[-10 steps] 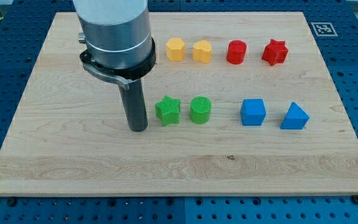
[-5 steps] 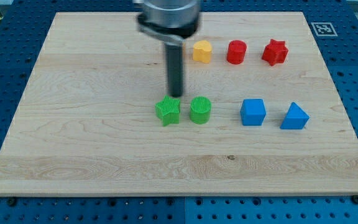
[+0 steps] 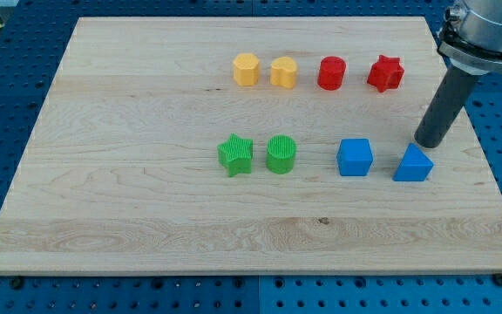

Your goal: Nudge the blue triangle a bit down

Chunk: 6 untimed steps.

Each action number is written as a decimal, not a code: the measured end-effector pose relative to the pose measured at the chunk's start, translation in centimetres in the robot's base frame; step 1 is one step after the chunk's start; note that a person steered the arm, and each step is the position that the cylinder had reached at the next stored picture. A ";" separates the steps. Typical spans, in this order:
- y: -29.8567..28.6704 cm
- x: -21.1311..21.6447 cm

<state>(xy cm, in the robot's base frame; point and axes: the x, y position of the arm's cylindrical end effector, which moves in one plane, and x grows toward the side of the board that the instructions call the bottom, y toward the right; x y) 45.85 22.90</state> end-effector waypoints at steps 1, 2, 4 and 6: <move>-1.2 0.0; -4.0 0.0; -4.1 0.7; -4.3 1.2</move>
